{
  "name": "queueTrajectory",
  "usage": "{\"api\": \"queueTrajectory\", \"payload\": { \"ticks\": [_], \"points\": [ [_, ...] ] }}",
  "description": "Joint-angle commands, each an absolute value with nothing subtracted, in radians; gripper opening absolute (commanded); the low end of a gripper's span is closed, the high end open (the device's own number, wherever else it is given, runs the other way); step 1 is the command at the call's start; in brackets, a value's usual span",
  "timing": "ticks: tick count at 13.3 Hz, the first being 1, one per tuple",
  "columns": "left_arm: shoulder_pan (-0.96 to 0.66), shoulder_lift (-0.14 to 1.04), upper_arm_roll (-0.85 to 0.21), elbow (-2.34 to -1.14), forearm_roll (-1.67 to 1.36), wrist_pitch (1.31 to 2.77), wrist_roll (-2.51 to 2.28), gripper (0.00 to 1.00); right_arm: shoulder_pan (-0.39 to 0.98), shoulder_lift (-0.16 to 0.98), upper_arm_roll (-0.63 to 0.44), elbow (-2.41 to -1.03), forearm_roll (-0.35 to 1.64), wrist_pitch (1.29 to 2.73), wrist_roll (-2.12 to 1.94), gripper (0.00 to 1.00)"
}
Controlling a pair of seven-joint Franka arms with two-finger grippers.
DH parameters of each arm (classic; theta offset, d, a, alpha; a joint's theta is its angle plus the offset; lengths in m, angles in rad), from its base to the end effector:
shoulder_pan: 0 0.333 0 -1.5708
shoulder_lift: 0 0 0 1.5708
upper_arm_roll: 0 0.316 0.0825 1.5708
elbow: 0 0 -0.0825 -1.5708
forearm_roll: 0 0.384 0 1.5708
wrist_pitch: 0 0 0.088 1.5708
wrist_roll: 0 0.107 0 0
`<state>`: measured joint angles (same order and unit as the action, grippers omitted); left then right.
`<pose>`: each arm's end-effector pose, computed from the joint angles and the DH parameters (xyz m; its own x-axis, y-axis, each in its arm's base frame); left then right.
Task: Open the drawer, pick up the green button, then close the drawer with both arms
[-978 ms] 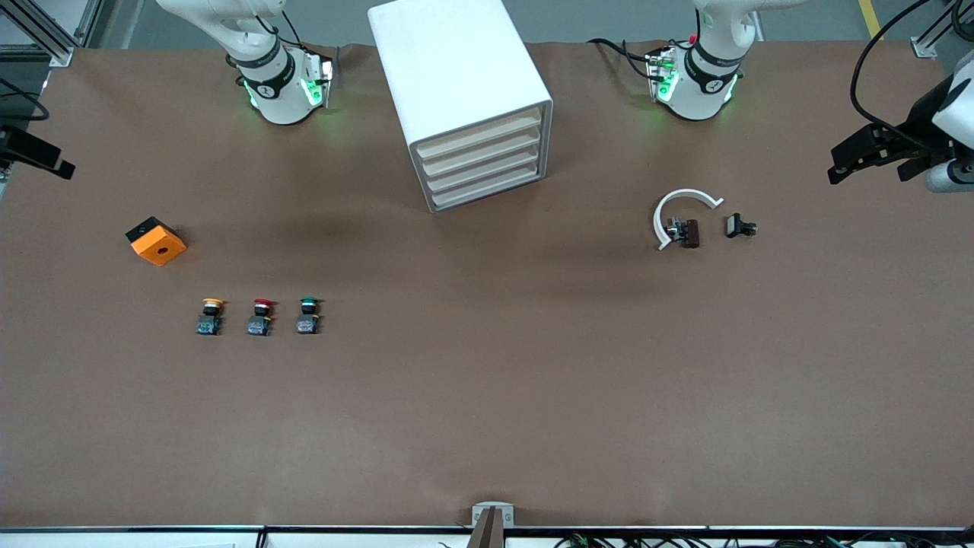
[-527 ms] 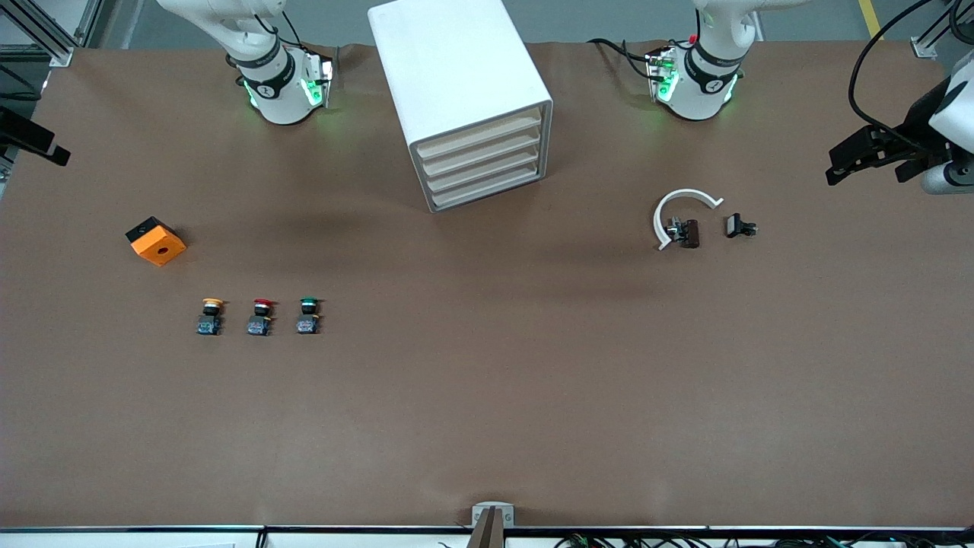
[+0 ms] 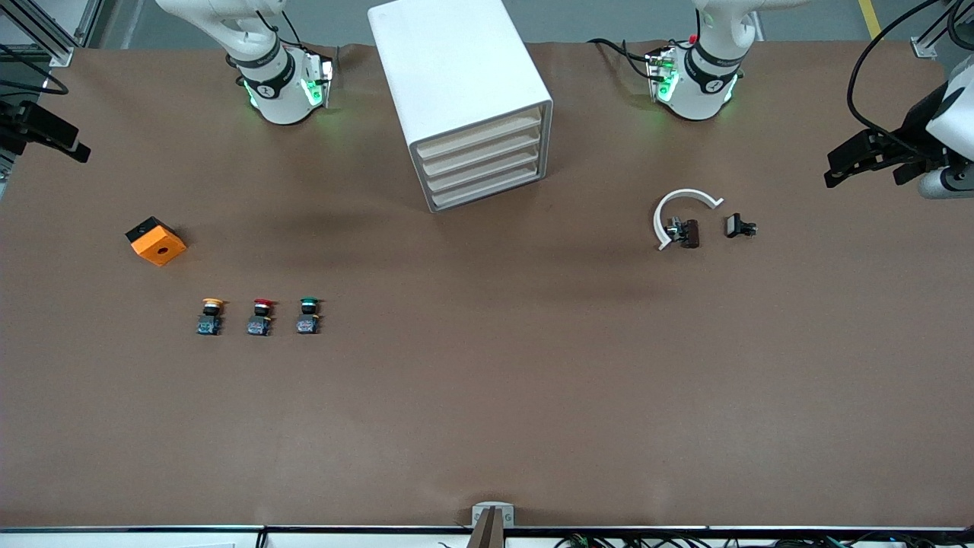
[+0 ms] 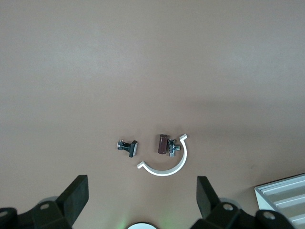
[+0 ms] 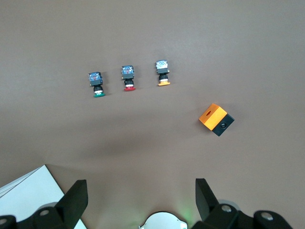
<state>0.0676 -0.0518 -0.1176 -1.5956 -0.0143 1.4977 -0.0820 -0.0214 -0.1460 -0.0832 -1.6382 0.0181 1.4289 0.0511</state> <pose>0.5299 -0.0299 0.6345 0.9984 0.0314 -0.0470 0.0317 -0.9995 0.0044 0.4904 -0.0528 0.6575 0.9864 -0.1507 -0.0652 -0.1527 -0.9879 -0.0268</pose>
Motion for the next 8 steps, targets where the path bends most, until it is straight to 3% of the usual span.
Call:
{"api": "queueTrajectory", "payload": {
  "ticks": [1, 8],
  "points": [
    [0.075, -0.048, -0.124, -1.577, 0.000, 1.486, -0.063, 1.00, -0.020, -0.218, -0.068, -1.721, 0.005, 1.471, 0.048, 1.00],
    [0.066, -0.048, -0.139, -1.580, 0.002, 1.486, -0.074, 1.00, -0.025, -0.219, -0.043, -1.721, -0.006, 1.479, 0.048, 1.00]
  ]
}}
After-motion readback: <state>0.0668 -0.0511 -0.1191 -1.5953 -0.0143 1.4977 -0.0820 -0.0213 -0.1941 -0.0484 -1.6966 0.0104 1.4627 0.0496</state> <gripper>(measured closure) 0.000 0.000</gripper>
